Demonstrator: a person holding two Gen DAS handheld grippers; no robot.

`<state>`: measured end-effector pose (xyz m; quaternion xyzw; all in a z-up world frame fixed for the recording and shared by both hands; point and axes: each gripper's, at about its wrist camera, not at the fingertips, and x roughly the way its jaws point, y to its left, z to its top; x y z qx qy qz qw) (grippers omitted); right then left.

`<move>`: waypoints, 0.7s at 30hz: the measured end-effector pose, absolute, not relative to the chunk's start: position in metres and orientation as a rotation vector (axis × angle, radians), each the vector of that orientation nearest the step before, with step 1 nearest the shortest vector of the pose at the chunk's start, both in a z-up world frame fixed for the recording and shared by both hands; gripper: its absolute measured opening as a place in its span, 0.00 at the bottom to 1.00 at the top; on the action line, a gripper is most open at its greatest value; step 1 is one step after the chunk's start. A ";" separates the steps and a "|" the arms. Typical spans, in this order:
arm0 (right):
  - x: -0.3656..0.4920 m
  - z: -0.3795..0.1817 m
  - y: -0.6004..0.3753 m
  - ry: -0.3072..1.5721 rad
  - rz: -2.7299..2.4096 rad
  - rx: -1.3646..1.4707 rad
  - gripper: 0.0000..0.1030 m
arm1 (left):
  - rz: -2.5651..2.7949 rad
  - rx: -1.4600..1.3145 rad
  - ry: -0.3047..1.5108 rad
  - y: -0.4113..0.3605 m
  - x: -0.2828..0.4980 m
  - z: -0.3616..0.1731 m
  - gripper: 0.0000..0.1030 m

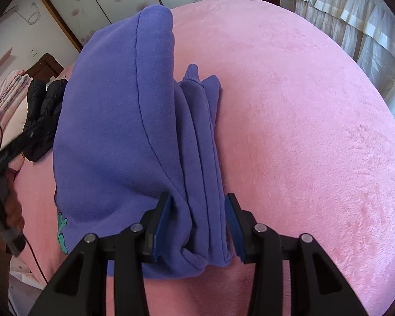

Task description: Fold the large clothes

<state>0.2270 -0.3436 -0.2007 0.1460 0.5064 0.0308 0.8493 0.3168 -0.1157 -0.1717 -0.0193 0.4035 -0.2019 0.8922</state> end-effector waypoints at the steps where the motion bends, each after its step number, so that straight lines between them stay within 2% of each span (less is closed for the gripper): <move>1: 0.228 -0.198 -0.343 1.066 0.065 0.301 0.41 | -0.414 -0.052 0.847 -0.115 0.323 -0.175 0.50; 9: 0.241 -0.140 -0.338 0.951 -0.021 0.257 0.41 | -0.406 -0.069 0.854 -0.125 0.329 -0.187 0.49; 13: 0.261 -0.114 -0.323 0.857 -0.015 0.238 0.41 | -0.394 -0.019 0.869 -0.142 0.336 -0.190 0.41; 16: 0.282 -0.115 -0.309 0.817 0.007 0.239 0.41 | -0.388 0.038 0.886 -0.159 0.339 -0.188 0.31; 18: 0.296 -0.124 -0.304 0.771 0.003 0.260 0.41 | -0.380 0.062 0.904 -0.167 0.343 -0.188 0.30; 21: 0.319 -0.152 -0.307 0.798 -0.020 0.302 0.41 | -0.379 0.072 0.938 -0.176 0.352 -0.192 0.30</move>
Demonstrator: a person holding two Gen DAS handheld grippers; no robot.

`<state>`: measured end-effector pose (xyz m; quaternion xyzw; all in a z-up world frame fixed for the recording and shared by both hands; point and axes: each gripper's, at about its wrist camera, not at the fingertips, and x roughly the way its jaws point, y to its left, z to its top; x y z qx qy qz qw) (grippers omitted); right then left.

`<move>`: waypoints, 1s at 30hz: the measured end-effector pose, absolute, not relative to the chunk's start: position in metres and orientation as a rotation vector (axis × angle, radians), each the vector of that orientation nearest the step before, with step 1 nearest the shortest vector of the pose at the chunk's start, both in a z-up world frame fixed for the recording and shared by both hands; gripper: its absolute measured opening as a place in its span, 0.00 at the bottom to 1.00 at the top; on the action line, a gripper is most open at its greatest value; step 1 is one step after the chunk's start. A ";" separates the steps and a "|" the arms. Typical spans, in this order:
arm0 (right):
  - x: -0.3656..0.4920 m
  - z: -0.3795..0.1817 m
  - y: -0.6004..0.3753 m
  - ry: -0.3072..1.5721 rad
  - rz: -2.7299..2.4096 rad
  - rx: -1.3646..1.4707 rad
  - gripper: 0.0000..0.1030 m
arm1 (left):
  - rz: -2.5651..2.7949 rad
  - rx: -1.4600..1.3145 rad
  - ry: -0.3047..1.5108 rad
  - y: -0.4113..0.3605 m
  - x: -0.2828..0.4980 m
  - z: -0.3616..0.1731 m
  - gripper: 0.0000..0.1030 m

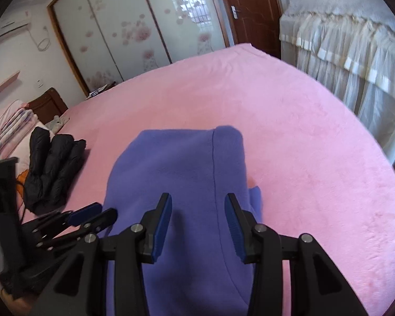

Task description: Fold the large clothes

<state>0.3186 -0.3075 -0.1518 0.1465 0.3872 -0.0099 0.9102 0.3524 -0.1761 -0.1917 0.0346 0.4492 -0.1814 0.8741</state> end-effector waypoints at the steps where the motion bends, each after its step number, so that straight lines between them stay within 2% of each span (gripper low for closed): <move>1: 0.325 -0.162 -0.308 0.822 -0.036 0.290 0.41 | -0.384 0.062 0.949 -0.178 0.355 -0.194 0.30; 5: 0.337 -0.192 -0.314 0.877 -0.101 0.197 0.40 | -0.404 0.033 0.961 -0.186 0.366 -0.203 0.30; 10: 0.337 -0.222 -0.331 0.913 -0.146 0.190 0.40 | -0.413 0.059 0.891 -0.199 0.360 -0.215 0.30; 15: 0.327 -0.246 -0.352 0.885 -0.154 0.335 0.56 | -0.420 0.055 0.818 -0.195 0.347 -0.215 0.32; 18: 0.320 -0.248 -0.354 0.851 -0.150 0.349 0.56 | -0.407 0.060 0.786 -0.193 0.339 -0.213 0.33; 22: 0.316 -0.235 -0.347 0.840 -0.153 0.332 0.57 | -0.390 0.010 0.788 -0.182 0.336 -0.200 0.37; 30: 0.299 -0.164 -0.342 0.812 -0.062 0.343 0.57 | -0.402 -0.055 0.787 -0.147 0.325 -0.162 0.50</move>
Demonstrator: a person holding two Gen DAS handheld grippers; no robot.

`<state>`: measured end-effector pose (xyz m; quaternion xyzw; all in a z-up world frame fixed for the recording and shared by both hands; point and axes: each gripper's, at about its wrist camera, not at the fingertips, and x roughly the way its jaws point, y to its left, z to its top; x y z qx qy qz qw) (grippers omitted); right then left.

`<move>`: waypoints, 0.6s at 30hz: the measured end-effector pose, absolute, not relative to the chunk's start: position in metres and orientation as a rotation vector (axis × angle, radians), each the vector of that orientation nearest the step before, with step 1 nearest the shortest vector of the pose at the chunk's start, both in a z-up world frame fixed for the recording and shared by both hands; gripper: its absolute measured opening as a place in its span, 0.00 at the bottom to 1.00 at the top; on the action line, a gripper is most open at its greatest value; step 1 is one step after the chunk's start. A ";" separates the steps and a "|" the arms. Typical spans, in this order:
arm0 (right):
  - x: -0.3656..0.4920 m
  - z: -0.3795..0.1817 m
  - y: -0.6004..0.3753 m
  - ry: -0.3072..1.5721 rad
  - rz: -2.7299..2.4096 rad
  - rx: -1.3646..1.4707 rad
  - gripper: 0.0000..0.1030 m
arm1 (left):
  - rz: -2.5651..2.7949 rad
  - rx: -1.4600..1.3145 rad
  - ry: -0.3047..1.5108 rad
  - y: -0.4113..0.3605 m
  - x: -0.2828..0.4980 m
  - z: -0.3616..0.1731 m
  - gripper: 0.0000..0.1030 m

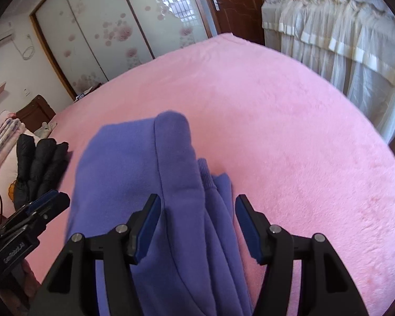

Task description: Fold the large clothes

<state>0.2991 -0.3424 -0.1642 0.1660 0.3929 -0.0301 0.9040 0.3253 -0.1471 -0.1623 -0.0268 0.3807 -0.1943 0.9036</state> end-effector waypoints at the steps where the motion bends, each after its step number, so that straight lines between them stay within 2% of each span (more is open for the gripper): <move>1: 0.296 -0.155 -0.340 0.804 -0.049 0.331 0.57 | -0.404 -0.068 0.796 -0.142 0.324 -0.160 0.50; 3: 0.292 -0.142 -0.338 0.797 -0.041 0.318 0.57 | -0.409 -0.087 0.813 -0.131 0.321 -0.156 0.50; 7: 0.284 -0.122 -0.340 0.798 0.001 0.332 0.58 | -0.432 -0.113 0.863 -0.105 0.312 -0.156 0.57; 10: 0.285 -0.114 -0.345 0.820 0.037 0.338 0.65 | -0.488 -0.168 0.935 -0.087 0.311 -0.167 0.61; 12: 0.286 -0.114 -0.348 0.846 0.071 0.333 0.77 | -0.548 -0.221 0.995 -0.077 0.313 -0.179 0.65; 15: 0.290 -0.122 -0.351 0.902 0.125 0.319 0.84 | -0.632 -0.297 1.079 -0.071 0.317 -0.199 0.72; 18: 0.292 -0.133 -0.355 0.951 0.161 0.327 0.88 | -0.688 -0.386 1.129 -0.071 0.318 -0.218 0.81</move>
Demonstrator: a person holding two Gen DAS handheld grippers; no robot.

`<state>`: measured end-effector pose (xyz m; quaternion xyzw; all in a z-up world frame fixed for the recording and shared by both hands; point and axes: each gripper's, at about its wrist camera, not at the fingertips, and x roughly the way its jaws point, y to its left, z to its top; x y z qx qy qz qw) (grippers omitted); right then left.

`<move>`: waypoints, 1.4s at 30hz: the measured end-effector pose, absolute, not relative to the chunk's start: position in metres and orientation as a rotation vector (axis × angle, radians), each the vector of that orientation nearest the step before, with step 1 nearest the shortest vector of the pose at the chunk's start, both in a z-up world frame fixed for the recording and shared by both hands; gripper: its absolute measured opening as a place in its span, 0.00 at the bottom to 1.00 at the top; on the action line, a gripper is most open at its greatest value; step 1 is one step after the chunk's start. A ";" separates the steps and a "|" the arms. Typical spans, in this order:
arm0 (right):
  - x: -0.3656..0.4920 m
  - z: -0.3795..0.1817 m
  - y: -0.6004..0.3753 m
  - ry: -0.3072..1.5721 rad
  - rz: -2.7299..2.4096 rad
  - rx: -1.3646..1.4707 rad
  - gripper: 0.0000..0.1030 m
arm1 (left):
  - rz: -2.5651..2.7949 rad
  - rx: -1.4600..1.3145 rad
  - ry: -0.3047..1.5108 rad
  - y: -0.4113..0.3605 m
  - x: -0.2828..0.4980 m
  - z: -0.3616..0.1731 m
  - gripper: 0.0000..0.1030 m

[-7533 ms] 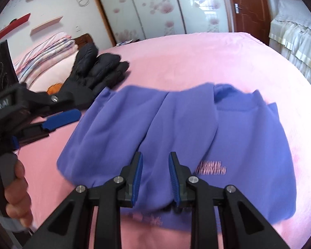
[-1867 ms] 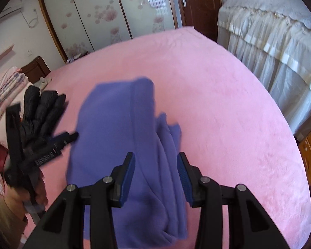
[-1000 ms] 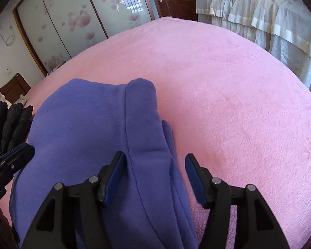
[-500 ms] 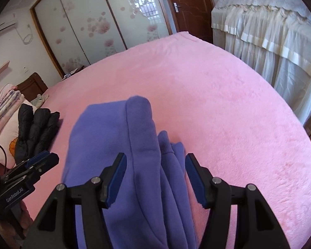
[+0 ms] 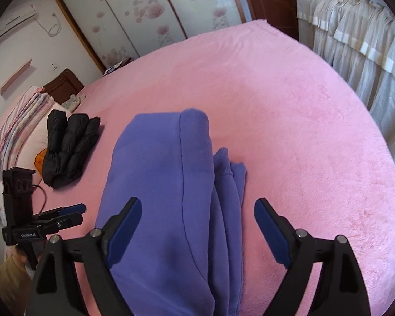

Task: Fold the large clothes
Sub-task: 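Lift the folded purple hoodie with both grippers toward the black jacket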

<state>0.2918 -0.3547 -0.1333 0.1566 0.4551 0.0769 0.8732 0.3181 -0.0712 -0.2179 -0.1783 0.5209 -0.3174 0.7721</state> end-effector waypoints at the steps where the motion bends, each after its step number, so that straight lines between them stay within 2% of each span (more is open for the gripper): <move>1: 0.293 -0.137 -0.356 0.964 0.172 0.331 0.89 | -0.703 -0.407 1.130 -0.072 0.318 -0.221 0.85; 2: 0.293 -0.141 -0.356 0.974 0.187 0.336 0.92 | -0.718 -0.419 1.130 -0.073 0.317 -0.224 0.94; 4: 0.293 -0.150 -0.356 1.000 0.220 0.346 0.98 | -0.755 -0.435 1.123 -0.076 0.316 -0.229 0.99; 11: 0.302 -0.186 -0.349 1.116 0.275 0.316 1.00 | -0.799 -0.388 1.158 -0.098 0.314 -0.243 0.99; 26: 0.326 -0.263 -0.367 1.280 0.371 0.525 1.00 | -0.747 -0.306 1.190 -0.124 0.318 -0.270 1.00; 31: 0.333 -0.280 -0.369 1.297 0.454 0.597 1.00 | -0.756 -0.353 1.234 -0.126 0.322 -0.276 1.00; 36: 0.329 -0.280 -0.372 1.268 0.592 0.651 1.00 | -0.776 -0.550 1.357 -0.111 0.326 -0.297 1.00; 42: 0.334 -0.285 -0.368 1.258 0.614 0.659 1.00 | -0.759 -0.576 1.333 -0.129 0.326 -0.306 1.00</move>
